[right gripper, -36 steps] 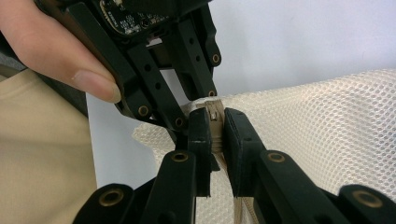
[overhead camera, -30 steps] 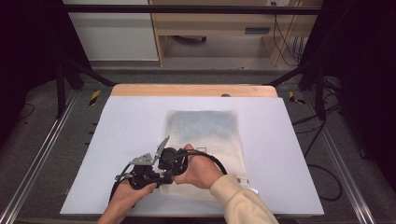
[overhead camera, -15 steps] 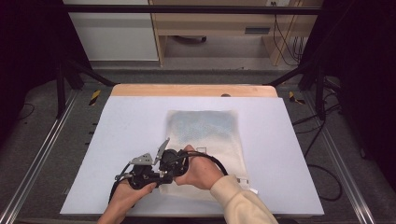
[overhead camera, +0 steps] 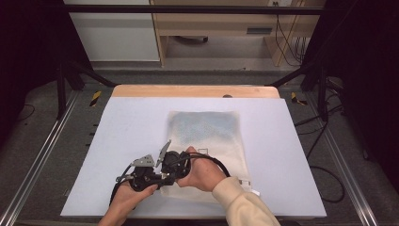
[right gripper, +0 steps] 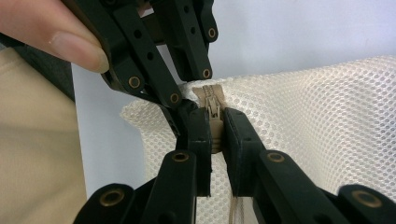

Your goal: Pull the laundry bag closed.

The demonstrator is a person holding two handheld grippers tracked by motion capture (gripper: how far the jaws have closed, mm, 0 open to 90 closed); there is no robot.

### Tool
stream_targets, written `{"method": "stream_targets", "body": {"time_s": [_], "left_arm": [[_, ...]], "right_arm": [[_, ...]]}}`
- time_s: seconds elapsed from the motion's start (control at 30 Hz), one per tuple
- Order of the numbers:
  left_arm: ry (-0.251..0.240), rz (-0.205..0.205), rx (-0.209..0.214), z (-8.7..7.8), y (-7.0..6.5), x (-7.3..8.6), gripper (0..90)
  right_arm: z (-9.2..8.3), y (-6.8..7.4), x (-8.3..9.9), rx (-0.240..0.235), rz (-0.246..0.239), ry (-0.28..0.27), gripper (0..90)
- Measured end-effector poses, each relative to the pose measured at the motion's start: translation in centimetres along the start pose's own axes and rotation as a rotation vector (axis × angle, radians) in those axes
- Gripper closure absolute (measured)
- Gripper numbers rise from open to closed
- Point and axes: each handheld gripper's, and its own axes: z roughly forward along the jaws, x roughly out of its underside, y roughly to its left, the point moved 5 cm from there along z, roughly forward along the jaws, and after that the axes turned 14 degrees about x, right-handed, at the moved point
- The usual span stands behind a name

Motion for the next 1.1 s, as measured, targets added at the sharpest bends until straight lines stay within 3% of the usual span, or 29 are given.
{"method": "stream_targets", "body": {"time_s": [0.17, 1.1], "left_arm": [[-0.011, -0.002, -0.005, -0.3, 0.1, -0.1, 85.3], [-0.006, 0.015, -0.018, -0.1, -0.1, 0.0, 85.2]], "right_arm": [[0.0, -0.1, 0.4, 0.014, -0.002, 0.028, 82.1], [0.1, -0.4, 1.6, 0.006, 0.007, 0.015, 82.0]]}}
